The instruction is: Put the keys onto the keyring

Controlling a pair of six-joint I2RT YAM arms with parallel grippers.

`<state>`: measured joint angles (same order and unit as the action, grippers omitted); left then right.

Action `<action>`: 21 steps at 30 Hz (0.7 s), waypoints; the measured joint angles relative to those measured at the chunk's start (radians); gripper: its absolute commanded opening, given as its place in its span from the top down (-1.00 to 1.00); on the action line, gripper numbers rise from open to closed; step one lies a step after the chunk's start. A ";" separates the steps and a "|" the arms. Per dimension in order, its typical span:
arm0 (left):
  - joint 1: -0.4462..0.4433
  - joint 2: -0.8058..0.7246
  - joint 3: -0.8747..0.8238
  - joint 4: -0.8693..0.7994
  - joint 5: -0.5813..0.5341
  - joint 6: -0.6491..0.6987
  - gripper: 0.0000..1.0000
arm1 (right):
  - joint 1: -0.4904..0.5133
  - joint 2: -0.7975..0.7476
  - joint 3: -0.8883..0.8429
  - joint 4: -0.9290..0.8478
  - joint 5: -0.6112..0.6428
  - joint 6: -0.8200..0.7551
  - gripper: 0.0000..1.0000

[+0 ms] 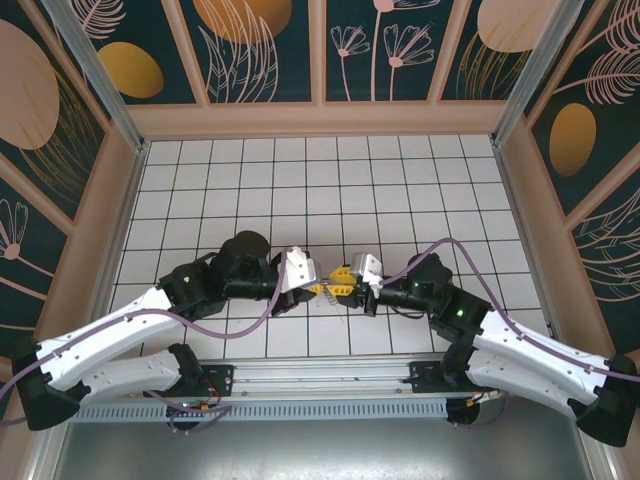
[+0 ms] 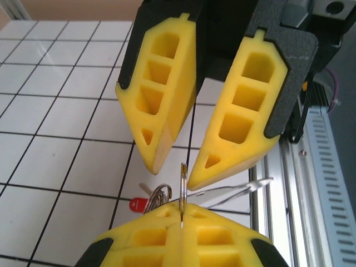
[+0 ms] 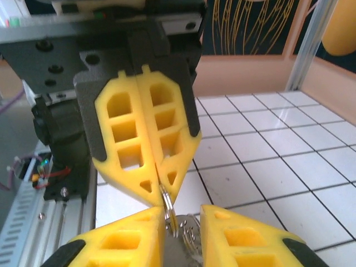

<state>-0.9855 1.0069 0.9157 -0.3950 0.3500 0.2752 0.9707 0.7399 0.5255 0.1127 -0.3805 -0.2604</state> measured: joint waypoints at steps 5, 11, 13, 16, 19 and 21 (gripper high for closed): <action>0.000 0.034 0.018 -0.071 -0.004 0.044 1.00 | 0.008 0.026 0.011 -0.074 0.014 -0.039 0.56; 0.000 0.056 0.056 -0.129 -0.011 0.077 1.00 | 0.014 0.065 0.017 -0.096 0.017 -0.057 0.57; 0.000 0.061 0.063 -0.136 -0.010 0.084 1.00 | 0.015 0.075 0.020 -0.096 0.017 -0.060 0.57; 0.000 0.068 0.066 -0.143 -0.011 0.092 1.00 | 0.018 0.098 0.031 -0.095 0.018 -0.068 0.58; 0.000 0.076 0.066 -0.155 -0.011 0.097 1.00 | 0.026 0.113 0.031 -0.095 0.021 -0.074 0.59; 0.000 0.082 0.066 -0.156 -0.011 0.100 1.00 | 0.028 0.118 0.031 -0.095 0.022 -0.075 0.59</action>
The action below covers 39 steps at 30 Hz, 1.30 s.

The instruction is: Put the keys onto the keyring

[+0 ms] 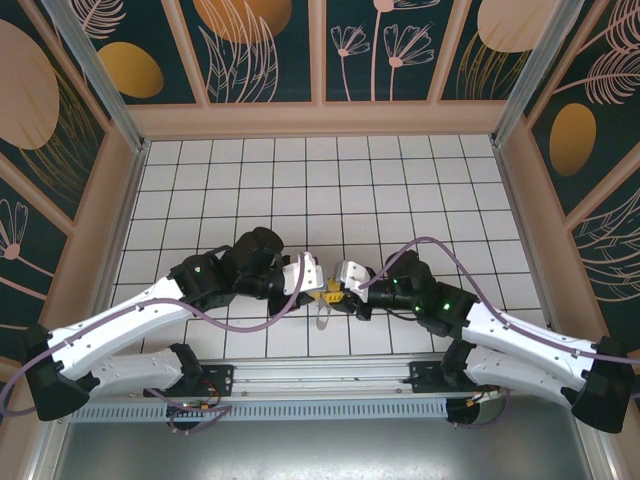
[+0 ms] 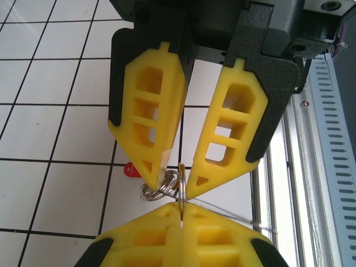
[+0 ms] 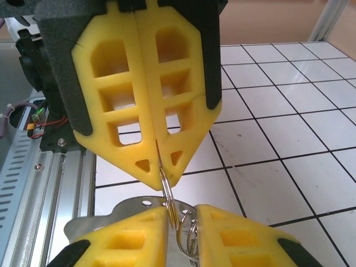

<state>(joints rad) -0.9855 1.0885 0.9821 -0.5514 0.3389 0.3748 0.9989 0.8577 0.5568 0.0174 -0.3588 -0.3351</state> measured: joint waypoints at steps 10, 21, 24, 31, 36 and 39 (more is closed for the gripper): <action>0.002 0.021 0.002 -0.024 -0.016 0.018 1.00 | 0.013 0.011 0.001 0.000 0.000 -0.006 1.00; 0.004 -0.087 -0.085 0.143 0.045 -0.093 0.57 | 0.016 -0.072 -0.079 0.183 -0.016 0.048 1.00; 0.004 -0.138 -0.145 0.241 0.072 -0.159 0.57 | 0.015 -0.089 -0.126 0.296 -0.037 0.096 1.00; 0.004 -0.212 -0.209 0.354 0.093 -0.264 0.63 | 0.014 -0.076 -0.207 0.545 -0.074 0.197 1.00; 0.006 -0.241 -0.229 0.411 0.096 -0.299 0.83 | 0.008 -0.048 -0.228 0.677 -0.099 0.246 1.00; 0.012 -0.244 -0.230 0.432 0.095 -0.309 1.00 | 0.004 -0.037 -0.229 0.716 -0.107 0.265 1.00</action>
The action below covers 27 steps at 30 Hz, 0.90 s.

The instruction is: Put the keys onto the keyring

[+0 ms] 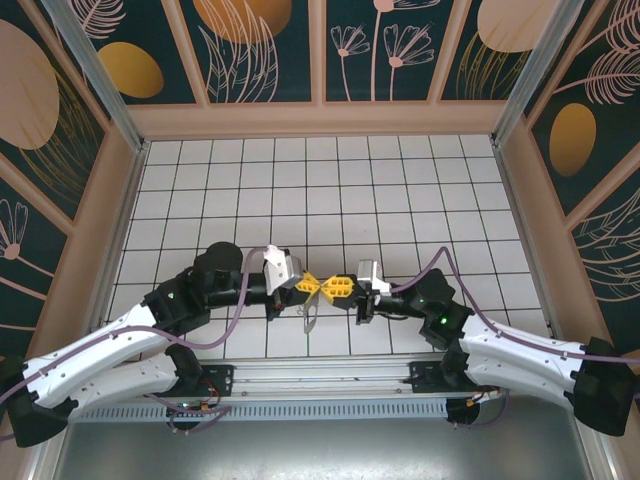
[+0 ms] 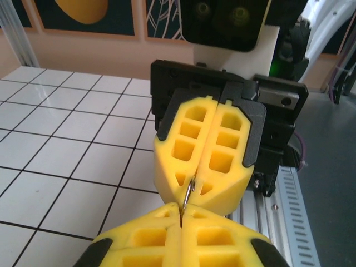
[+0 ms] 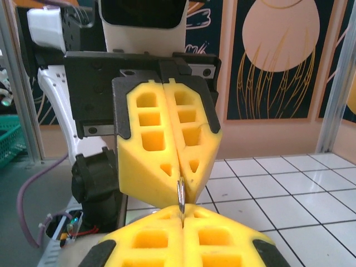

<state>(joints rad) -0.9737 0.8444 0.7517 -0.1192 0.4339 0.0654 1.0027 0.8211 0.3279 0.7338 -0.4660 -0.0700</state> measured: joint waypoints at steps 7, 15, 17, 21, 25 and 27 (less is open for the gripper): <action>-0.001 0.008 0.011 -0.026 -0.006 0.020 1.00 | -0.001 -0.002 0.013 -0.051 0.009 -0.012 0.58; 0.000 0.079 0.123 -0.204 -0.071 0.119 1.00 | 0.001 -0.011 0.132 -0.356 0.064 -0.120 0.82; 0.000 0.098 0.145 -0.237 -0.080 0.143 1.00 | 0.003 -0.014 0.145 -0.399 0.074 -0.140 0.90; -0.001 0.128 0.167 -0.282 -0.086 0.178 1.00 | 0.007 -0.015 0.156 -0.459 0.093 -0.171 1.00; -0.001 0.137 0.171 -0.294 -0.087 0.192 1.00 | 0.012 -0.015 0.156 -0.475 0.107 -0.188 1.00; -0.001 0.136 0.171 -0.294 -0.085 0.192 0.96 | 0.014 -0.015 0.156 -0.475 0.111 -0.194 1.00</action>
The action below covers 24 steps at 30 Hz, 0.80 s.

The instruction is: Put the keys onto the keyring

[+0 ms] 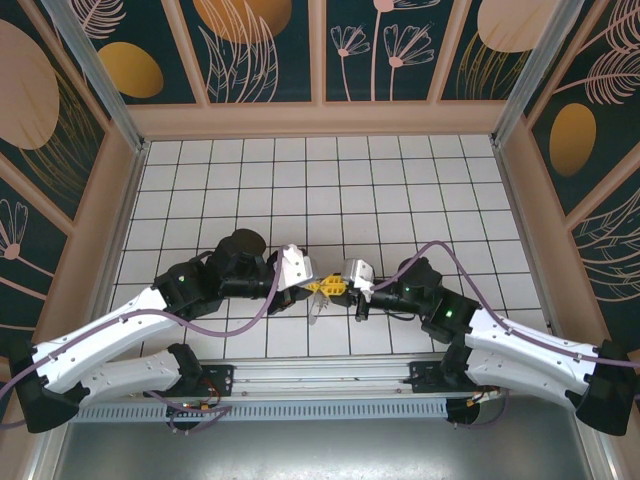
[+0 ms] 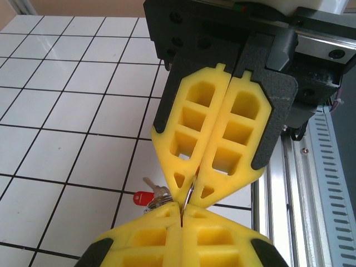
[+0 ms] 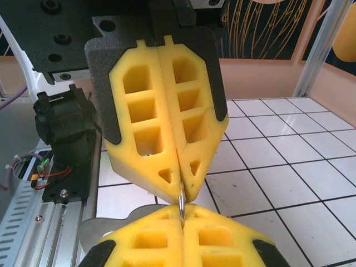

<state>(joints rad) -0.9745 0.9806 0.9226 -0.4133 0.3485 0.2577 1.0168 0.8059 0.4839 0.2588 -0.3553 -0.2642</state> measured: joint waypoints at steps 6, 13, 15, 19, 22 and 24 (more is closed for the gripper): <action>0.000 -0.022 -0.005 0.040 0.026 -0.028 0.66 | 0.001 -0.026 -0.017 0.055 -0.014 -0.003 1.00; 0.000 -0.066 -0.066 0.171 0.094 -0.096 0.63 | 0.000 -0.046 -0.074 0.203 -0.059 0.037 1.00; 0.000 -0.072 -0.078 0.195 0.107 -0.112 0.63 | -0.001 -0.046 -0.091 0.247 -0.068 0.056 1.00; 0.000 -0.082 -0.087 0.235 0.126 -0.133 0.65 | -0.013 -0.046 -0.119 0.340 -0.096 0.096 1.00; 0.000 -0.085 -0.087 0.266 0.142 -0.145 0.82 | -0.026 -0.046 -0.134 0.407 -0.120 0.127 1.00; 0.000 -0.088 -0.089 0.285 0.147 -0.149 0.98 | -0.033 -0.046 -0.140 0.440 -0.137 0.146 1.00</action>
<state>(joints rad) -0.9741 0.8925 0.8337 -0.1287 0.4953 0.1089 0.9840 0.7601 0.3439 0.6991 -0.4919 -0.1177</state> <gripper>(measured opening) 0.065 0.046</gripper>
